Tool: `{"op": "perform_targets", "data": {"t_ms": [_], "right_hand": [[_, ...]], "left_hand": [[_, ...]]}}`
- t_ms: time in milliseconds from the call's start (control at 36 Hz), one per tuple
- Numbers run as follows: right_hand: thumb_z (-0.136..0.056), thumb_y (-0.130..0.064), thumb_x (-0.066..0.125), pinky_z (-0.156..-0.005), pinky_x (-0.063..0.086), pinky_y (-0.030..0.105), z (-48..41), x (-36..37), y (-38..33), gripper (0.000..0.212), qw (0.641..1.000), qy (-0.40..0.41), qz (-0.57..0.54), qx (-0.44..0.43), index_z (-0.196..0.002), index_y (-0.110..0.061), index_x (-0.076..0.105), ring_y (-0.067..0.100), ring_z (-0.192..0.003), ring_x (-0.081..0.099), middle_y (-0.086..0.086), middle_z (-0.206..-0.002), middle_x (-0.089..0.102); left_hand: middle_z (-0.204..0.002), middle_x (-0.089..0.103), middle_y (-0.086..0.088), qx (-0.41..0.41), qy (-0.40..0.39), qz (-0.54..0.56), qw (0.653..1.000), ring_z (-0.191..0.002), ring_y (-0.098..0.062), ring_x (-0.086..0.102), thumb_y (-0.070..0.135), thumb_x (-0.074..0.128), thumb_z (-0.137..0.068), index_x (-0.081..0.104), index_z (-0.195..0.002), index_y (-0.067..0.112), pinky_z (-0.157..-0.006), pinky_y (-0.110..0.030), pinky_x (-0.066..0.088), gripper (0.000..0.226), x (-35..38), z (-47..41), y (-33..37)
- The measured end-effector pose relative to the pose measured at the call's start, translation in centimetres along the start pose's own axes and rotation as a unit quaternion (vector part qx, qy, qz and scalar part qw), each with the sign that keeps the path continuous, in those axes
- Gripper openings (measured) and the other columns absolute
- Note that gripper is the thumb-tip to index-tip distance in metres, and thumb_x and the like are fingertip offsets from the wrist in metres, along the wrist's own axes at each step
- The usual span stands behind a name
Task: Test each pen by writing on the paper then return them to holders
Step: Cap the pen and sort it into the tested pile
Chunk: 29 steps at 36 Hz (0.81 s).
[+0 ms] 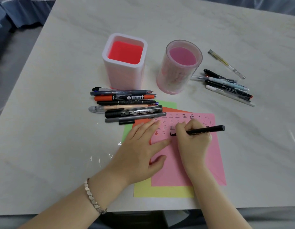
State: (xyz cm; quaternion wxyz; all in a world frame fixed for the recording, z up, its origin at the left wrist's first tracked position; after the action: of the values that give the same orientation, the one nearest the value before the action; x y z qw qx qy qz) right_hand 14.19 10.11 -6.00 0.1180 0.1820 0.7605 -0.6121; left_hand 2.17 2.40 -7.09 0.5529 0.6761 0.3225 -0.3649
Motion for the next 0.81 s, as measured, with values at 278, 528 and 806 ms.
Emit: {"op": "perform_targets", "data": {"t_ms": [278, 528, 806], "right_hand": [[-0.067, -0.011, 0.052, -0.046, 0.028, 0.010, -0.03, -0.12, -0.05, 0.033, 1.000, 0.007, -0.011, 0.009, -0.047, -0.022, 0.028, 0.002, -0.041, 0.035, -0.012, -0.038, 0.037], [-0.067, -0.012, 0.052, -0.046, 0.028, 0.011, 0.01, -0.36, 0.13, 0.032, 1.000, 0.014, -0.021, 0.018, -0.048, -0.021, 0.028, 0.003, -0.042, 0.034, -0.011, -0.038, 0.037], [-0.069, -0.013, 0.053, -0.047, 0.028, 0.010, -0.05, 0.14, 0.08, 0.031, 1.000, -0.009, -0.025, 0.014, -0.047, -0.021, 0.032, 0.002, -0.041, 0.036, -0.012, -0.039, 0.040]], "left_hand": [[-0.135, 0.050, -0.017, 0.001, 0.000, -0.003, 1.000, -0.132, -0.027, 0.031, 0.038, 0.049, -0.082, 0.065, -0.117, 0.027, -0.110, -0.037, 0.018, 0.041, -0.13, -0.02, 0.02], [-0.136, 0.049, -0.017, 0.000, 0.002, 0.001, 1.000, -0.133, -0.026, 0.030, 0.038, 0.049, -0.082, 0.064, -0.118, 0.028, -0.109, -0.039, 0.019, 0.041, -0.06, 0.00, -0.01], [-0.135, 0.049, -0.017, -0.001, 0.005, 0.002, 1.000, -0.132, -0.027, 0.031, 0.038, 0.050, -0.081, 0.065, -0.116, 0.027, -0.109, -0.039, 0.020, 0.040, -0.08, 0.04, 0.00]]}}
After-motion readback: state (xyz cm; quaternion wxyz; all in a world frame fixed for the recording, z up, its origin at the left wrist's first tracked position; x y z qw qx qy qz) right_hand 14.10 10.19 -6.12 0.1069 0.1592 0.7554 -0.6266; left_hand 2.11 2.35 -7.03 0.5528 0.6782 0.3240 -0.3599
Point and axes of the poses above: each hand's wrist, its own z-axis away from the middle knuckle, its own x-axis out of the palm, y = z × x, the point moved 6 cm from there along -z, towards the middle knuckle
